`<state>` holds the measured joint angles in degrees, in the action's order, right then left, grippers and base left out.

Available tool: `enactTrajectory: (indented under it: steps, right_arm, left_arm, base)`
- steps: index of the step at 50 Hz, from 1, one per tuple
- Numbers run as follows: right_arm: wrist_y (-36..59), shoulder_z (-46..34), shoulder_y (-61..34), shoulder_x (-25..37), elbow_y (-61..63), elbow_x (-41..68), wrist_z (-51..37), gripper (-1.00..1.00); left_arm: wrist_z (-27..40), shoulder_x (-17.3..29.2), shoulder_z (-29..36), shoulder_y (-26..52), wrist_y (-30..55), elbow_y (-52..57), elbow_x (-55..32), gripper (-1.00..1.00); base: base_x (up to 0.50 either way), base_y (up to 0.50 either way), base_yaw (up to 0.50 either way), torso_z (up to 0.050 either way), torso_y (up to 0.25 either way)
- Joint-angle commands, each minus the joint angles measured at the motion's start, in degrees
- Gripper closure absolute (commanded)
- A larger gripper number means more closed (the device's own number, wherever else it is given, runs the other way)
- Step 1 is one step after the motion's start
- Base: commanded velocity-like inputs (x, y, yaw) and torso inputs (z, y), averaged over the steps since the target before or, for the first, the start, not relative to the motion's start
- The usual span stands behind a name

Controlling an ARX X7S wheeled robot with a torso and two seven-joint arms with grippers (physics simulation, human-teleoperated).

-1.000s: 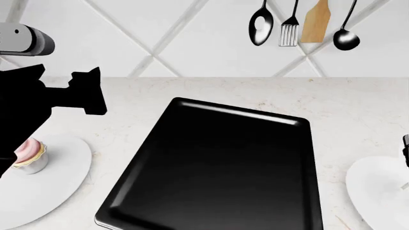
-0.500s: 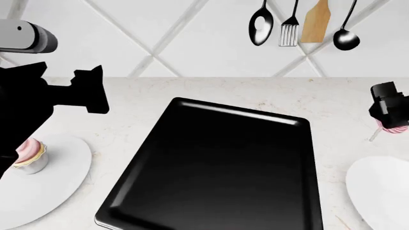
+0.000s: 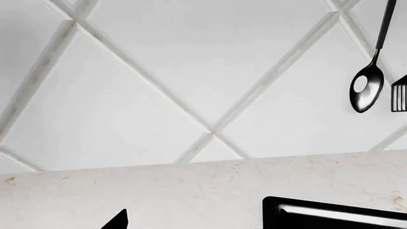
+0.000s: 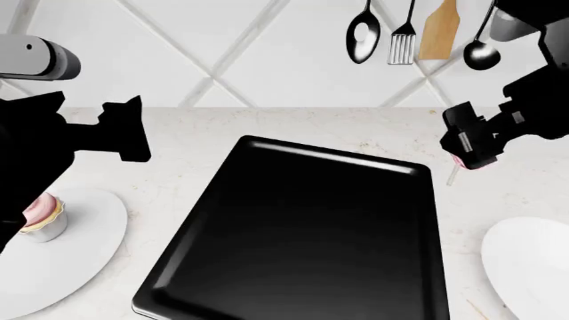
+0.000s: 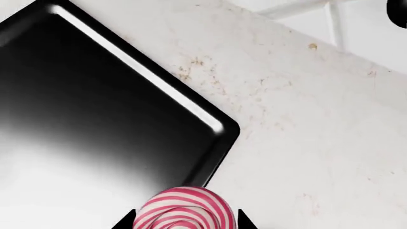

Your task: Move the dessert items from the plate to the tray.

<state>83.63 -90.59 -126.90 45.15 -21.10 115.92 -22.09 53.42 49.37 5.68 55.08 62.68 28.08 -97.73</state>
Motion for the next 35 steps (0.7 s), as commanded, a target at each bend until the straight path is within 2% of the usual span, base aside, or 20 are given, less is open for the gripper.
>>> enactTrajectory:
  steps: [1,17,35]
  right_arm:
    - [-2.9,1.6,2.6,-3.5,-0.3,-2.8,4.9,1.00]
    - [-7.2,2.0,6.5,-11.5,-5.6,-11.3,19.0,1.00]
    - [-8.1,2.1,7.7,-13.5,-4.1,-12.0,21.4,1.00]
  left_arm:
    - [-0.3,0.1,0.4,-0.2,-0.2,0.0,0.4,-1.00]
    - [0.8,0.1,1.5,1.1,-0.2,0.0,-0.7,-1.00]
    - [1.2,0.3,1.8,1.5,-0.6,0.3,-1.2,-1.00]
  base:
    - [0.00,0.00,0.00,0.000,0.000]
    - [0.00,0.00,0.00,0.000,0.000]
    - [0.00,0.00,0.00,0.000,0.000]
